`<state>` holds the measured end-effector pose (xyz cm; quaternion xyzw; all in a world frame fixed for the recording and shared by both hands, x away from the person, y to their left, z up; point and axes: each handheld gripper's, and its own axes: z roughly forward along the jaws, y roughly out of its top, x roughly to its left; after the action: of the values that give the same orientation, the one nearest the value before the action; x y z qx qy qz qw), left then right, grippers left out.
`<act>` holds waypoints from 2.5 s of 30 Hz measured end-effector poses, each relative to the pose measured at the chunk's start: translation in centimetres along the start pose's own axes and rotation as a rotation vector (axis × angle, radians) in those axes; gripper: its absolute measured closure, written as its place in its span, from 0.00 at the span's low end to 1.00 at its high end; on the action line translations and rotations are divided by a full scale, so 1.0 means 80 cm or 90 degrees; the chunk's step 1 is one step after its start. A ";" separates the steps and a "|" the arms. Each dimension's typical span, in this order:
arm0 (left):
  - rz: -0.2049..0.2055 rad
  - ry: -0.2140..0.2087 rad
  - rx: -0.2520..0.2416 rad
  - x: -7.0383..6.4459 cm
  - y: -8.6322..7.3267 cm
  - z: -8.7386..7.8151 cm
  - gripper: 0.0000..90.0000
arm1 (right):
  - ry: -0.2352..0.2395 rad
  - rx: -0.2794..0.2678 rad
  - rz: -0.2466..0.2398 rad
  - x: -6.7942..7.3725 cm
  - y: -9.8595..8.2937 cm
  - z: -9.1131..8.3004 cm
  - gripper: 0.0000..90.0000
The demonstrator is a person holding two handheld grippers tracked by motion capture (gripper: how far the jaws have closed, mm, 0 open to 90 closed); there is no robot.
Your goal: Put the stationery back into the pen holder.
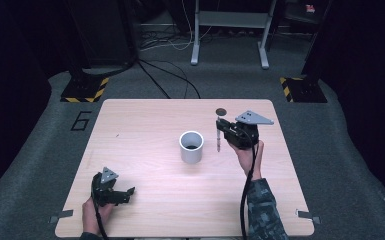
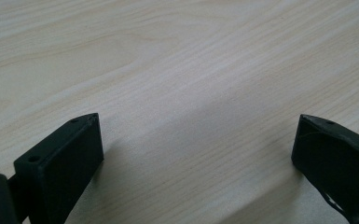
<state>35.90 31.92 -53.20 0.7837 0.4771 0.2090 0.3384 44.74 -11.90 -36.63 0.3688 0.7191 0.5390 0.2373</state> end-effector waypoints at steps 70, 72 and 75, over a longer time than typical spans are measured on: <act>0.004 0.000 0.003 0.000 0.000 -0.001 0.02 | 0.081 0.164 -0.018 0.034 -0.013 0.113 0.89; 0.004 0.000 0.003 0.000 0.000 -0.001 0.02 | 0.074 0.177 -0.024 0.034 -0.019 0.115 0.88; 0.005 0.000 0.003 0.000 0.000 -0.001 0.02 | 0.075 0.187 -0.026 0.036 -0.025 0.119 0.88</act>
<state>35.88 31.95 -53.16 0.7863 0.4747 0.2094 0.3355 49.42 -4.25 -41.28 0.3527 0.8101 0.4440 0.1490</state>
